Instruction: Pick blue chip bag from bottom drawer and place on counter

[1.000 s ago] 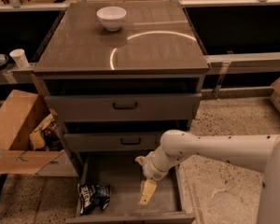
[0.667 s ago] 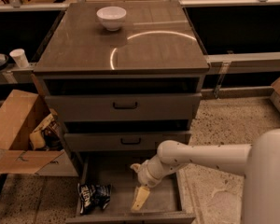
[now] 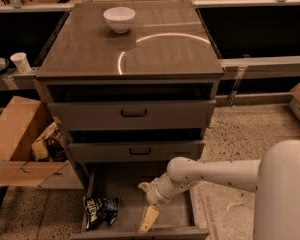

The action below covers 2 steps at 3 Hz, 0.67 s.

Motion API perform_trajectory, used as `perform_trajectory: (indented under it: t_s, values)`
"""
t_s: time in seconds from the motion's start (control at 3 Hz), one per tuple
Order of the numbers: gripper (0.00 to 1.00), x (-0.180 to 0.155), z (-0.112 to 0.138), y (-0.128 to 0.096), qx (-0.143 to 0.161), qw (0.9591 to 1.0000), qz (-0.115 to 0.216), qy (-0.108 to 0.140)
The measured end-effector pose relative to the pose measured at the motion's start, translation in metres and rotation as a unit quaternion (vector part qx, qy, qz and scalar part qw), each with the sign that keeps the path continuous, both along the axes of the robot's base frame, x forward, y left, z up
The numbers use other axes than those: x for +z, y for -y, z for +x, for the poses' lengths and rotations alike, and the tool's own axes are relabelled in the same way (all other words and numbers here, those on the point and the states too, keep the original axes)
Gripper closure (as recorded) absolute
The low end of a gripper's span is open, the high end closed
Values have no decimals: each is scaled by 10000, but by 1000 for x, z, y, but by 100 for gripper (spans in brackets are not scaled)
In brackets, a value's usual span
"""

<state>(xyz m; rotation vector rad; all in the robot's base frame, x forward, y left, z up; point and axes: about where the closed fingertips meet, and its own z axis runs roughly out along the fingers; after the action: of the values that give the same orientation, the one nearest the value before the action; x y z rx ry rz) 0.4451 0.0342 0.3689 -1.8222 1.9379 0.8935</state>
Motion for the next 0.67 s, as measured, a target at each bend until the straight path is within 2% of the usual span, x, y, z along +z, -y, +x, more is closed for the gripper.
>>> perform_trajectory:
  t_s: [0.33, 0.67]
  values:
    - [0, -38, 23, -11, -121, 9999, -86, 6]
    - [0, -94, 55, -29, -341, 9994, -21, 43]
